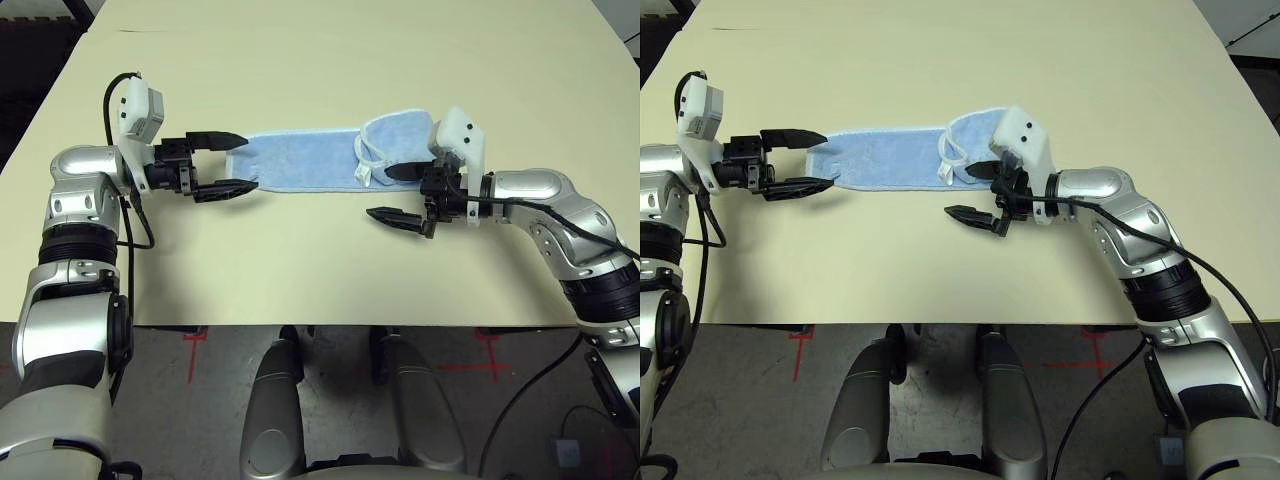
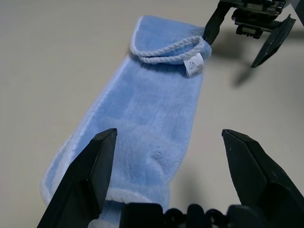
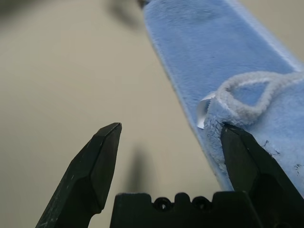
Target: Fold the towel and set it aside.
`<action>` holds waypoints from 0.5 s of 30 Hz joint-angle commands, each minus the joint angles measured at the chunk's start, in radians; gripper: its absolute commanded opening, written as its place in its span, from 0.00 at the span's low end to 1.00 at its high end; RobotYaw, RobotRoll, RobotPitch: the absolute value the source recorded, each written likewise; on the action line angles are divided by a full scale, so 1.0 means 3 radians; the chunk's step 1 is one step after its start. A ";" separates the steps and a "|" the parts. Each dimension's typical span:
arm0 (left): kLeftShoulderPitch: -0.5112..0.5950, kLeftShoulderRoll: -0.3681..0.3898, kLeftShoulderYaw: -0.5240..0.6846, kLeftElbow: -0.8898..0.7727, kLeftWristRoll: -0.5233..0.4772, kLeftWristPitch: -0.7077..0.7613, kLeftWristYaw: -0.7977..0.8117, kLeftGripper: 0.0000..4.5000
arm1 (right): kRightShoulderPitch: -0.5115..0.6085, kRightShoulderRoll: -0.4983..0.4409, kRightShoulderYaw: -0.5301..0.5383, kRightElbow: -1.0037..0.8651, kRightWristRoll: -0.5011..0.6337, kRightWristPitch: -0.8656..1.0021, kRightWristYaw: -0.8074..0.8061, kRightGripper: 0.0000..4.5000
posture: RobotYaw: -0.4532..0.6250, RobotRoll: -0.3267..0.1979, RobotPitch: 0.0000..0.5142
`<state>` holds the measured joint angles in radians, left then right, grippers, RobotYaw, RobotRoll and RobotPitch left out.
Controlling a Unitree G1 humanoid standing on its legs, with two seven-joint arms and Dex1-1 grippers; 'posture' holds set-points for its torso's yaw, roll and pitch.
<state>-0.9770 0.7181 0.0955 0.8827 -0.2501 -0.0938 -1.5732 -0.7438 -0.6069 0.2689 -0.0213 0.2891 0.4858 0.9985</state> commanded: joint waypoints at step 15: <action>0.0009 0.0033 -0.0028 0.0086 0.0042 -0.0115 -0.0048 1.00 | -0.0222 0.0217 -0.0588 0.0571 0.0161 -0.0131 0.0246 0.99 | 0.37 0.62 0.54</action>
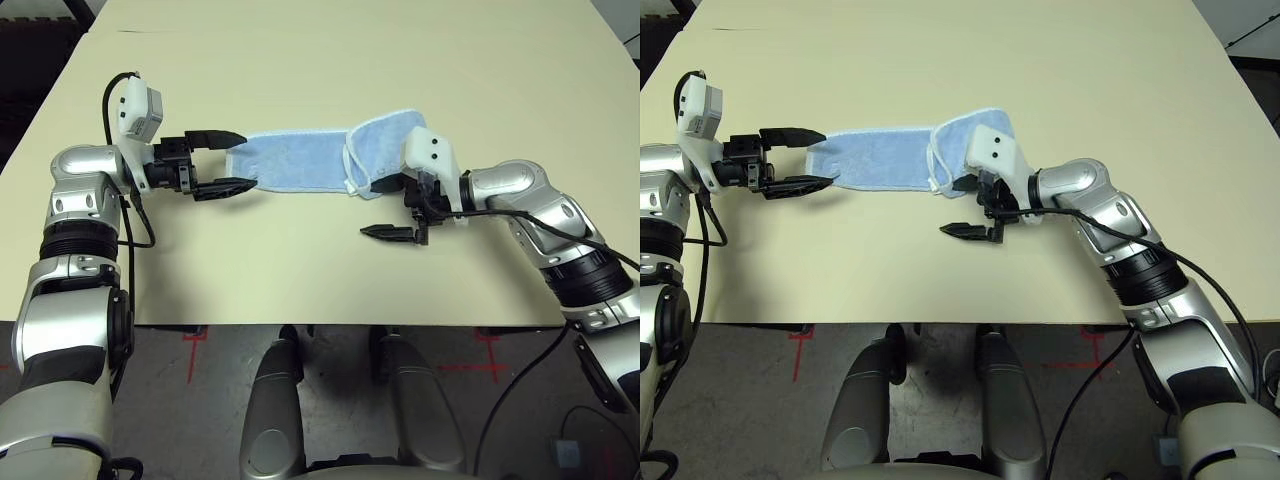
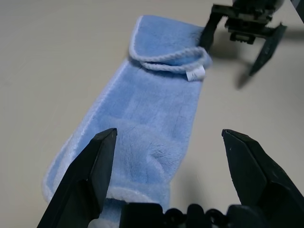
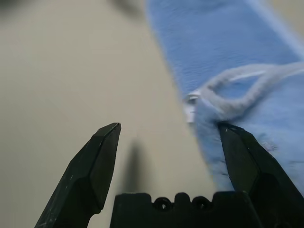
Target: Fold the towel and set it aside.
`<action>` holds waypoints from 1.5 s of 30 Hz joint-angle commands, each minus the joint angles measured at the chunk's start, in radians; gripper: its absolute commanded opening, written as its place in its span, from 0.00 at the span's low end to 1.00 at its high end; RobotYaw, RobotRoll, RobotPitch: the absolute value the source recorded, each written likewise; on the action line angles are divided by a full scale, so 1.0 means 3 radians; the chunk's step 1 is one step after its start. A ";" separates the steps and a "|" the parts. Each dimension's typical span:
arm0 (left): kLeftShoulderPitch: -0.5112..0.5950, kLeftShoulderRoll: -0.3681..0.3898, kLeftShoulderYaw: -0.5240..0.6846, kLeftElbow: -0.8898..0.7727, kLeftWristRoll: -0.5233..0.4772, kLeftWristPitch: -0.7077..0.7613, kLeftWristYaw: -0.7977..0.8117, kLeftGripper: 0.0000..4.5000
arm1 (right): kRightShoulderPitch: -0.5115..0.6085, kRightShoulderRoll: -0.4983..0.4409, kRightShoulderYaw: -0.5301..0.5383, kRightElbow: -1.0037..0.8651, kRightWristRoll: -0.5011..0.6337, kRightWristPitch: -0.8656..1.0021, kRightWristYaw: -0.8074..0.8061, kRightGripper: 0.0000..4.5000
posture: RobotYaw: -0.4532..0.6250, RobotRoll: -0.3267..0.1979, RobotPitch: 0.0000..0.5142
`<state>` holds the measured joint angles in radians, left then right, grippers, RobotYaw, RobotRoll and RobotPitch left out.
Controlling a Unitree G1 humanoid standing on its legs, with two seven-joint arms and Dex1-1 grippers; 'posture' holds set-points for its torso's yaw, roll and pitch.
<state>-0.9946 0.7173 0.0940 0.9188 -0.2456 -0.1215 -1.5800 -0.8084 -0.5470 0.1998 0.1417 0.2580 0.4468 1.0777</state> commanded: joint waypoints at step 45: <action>0.0221 0.0016 -0.0034 -0.0529 -0.0035 0.0312 0.0106 1.00 | -0.0880 0.0633 -0.0518 0.3199 -0.0529 -0.2389 0.0627 0.01 | 0.41 0.62 0.54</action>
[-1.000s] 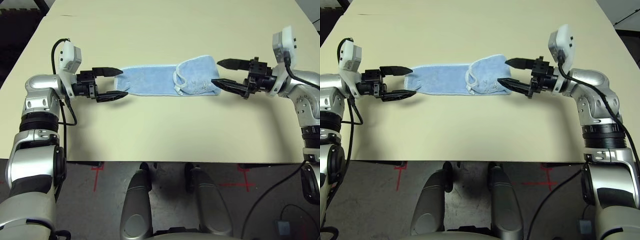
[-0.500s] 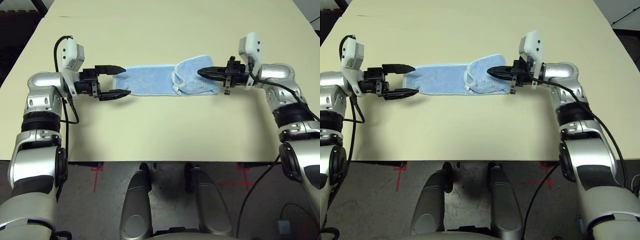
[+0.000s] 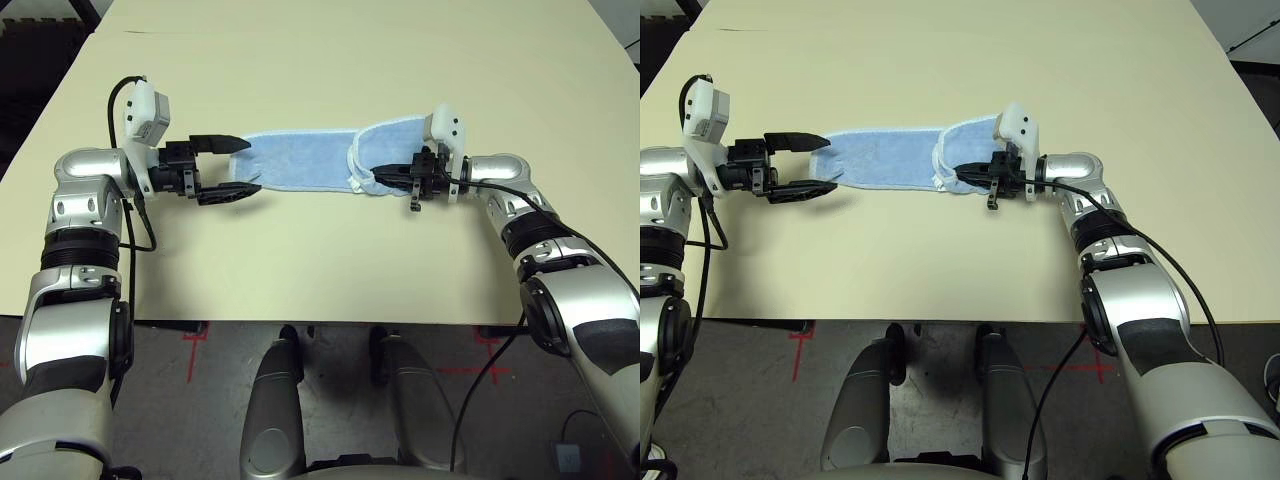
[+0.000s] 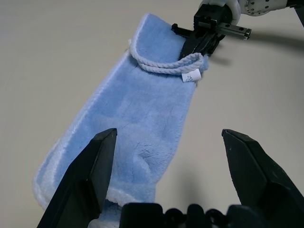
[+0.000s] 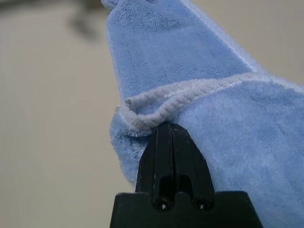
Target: Fold the towel and set it aside.
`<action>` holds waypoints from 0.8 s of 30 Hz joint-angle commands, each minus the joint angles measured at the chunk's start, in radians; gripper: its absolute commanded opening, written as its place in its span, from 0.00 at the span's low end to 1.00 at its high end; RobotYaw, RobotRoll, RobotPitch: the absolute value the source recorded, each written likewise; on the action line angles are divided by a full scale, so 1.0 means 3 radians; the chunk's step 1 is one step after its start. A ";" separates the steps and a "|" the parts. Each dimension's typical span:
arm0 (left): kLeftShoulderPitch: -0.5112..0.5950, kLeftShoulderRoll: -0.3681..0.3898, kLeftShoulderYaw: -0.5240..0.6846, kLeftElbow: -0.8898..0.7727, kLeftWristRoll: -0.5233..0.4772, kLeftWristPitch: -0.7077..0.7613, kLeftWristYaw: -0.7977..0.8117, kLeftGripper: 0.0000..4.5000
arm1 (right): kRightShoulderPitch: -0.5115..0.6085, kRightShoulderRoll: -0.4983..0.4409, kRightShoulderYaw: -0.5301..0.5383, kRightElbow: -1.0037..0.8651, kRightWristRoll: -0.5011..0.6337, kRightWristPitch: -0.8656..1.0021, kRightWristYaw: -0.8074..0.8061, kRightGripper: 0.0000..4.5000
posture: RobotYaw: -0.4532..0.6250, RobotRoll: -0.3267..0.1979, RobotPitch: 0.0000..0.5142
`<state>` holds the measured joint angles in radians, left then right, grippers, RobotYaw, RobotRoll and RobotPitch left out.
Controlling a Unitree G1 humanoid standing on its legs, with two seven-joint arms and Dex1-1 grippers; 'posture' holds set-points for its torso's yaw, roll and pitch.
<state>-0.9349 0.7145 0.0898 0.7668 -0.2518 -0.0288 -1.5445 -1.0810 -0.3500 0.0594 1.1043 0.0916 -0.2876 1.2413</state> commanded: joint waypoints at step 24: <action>0.0062 0.0025 -0.0014 -0.0077 -0.0031 0.0034 -0.0006 1.00 | -0.0342 0.0160 -0.0167 0.0477 -0.0331 0.0545 -0.1463 0.01 | 0.42 0.62 0.55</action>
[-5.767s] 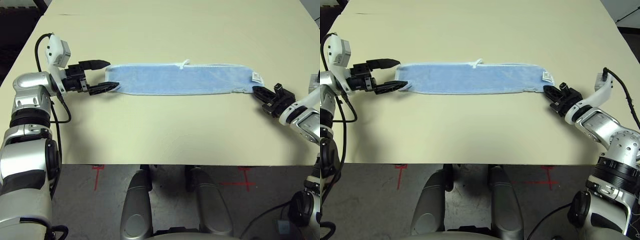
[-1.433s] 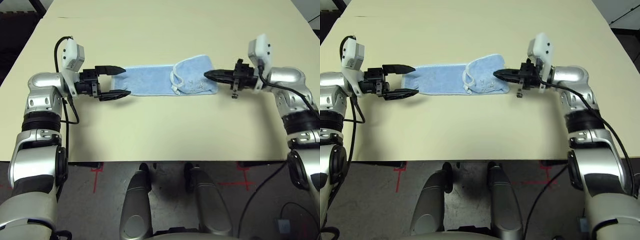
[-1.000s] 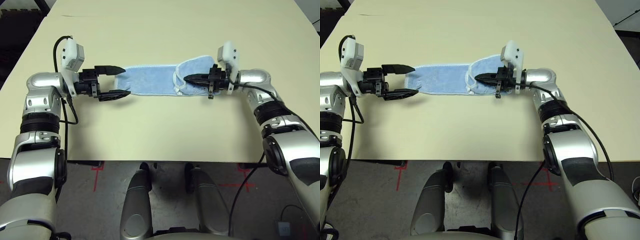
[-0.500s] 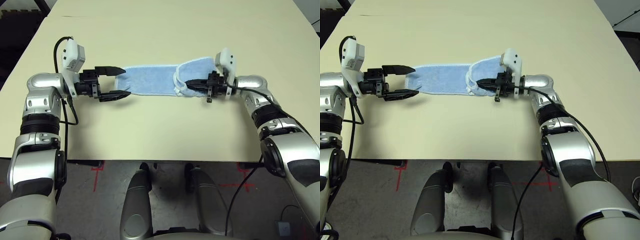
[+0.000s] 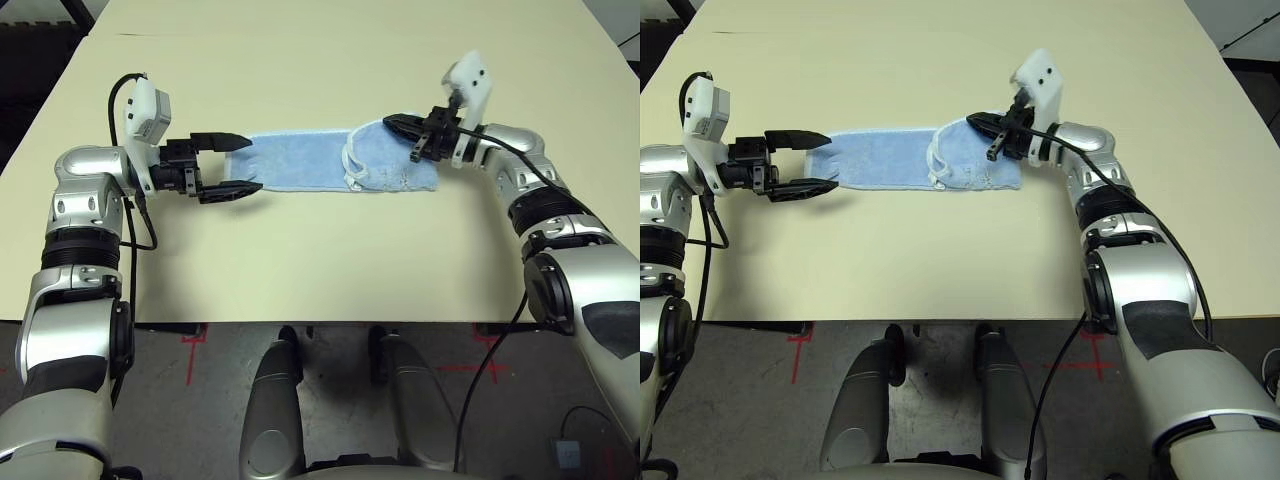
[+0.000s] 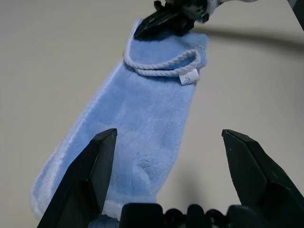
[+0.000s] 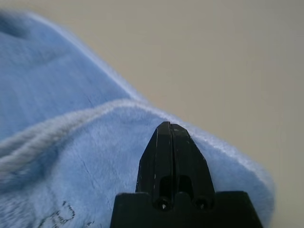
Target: Fold the towel and set it aside.
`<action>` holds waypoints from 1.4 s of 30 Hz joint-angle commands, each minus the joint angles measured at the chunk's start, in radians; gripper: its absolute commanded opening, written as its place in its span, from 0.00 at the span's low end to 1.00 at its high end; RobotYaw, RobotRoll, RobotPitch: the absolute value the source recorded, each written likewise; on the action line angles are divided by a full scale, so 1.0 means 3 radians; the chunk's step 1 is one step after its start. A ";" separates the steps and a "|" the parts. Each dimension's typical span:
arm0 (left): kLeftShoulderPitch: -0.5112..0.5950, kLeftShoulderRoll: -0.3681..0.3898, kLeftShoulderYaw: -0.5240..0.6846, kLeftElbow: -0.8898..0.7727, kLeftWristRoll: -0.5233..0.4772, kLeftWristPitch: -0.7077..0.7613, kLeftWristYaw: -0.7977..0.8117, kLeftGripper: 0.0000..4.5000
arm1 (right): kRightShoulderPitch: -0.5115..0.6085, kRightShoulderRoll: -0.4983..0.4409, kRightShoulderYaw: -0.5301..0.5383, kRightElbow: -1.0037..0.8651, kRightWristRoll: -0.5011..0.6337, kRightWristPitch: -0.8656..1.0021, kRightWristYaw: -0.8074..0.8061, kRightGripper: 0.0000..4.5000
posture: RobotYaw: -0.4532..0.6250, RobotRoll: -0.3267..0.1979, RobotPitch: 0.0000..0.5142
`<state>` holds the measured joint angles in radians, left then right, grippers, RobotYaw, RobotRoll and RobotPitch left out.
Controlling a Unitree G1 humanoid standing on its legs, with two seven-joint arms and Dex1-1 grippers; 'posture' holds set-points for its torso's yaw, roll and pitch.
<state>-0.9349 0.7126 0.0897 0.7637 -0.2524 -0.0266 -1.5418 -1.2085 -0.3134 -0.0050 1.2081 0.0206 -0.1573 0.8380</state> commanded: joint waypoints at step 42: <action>-0.0054 0.0155 -0.0056 -0.0076 -0.0017 0.0358 0.0293 1.00 | 0.1924 -0.1222 -0.0478 -0.3095 0.1230 0.1080 0.1287 0.01 | 0.36 0.62 0.54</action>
<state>-0.9511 0.7562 0.0691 0.7575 -0.2517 0.0958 -1.4380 -0.6594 -0.6575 -0.1537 0.2735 0.3987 0.1920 1.1992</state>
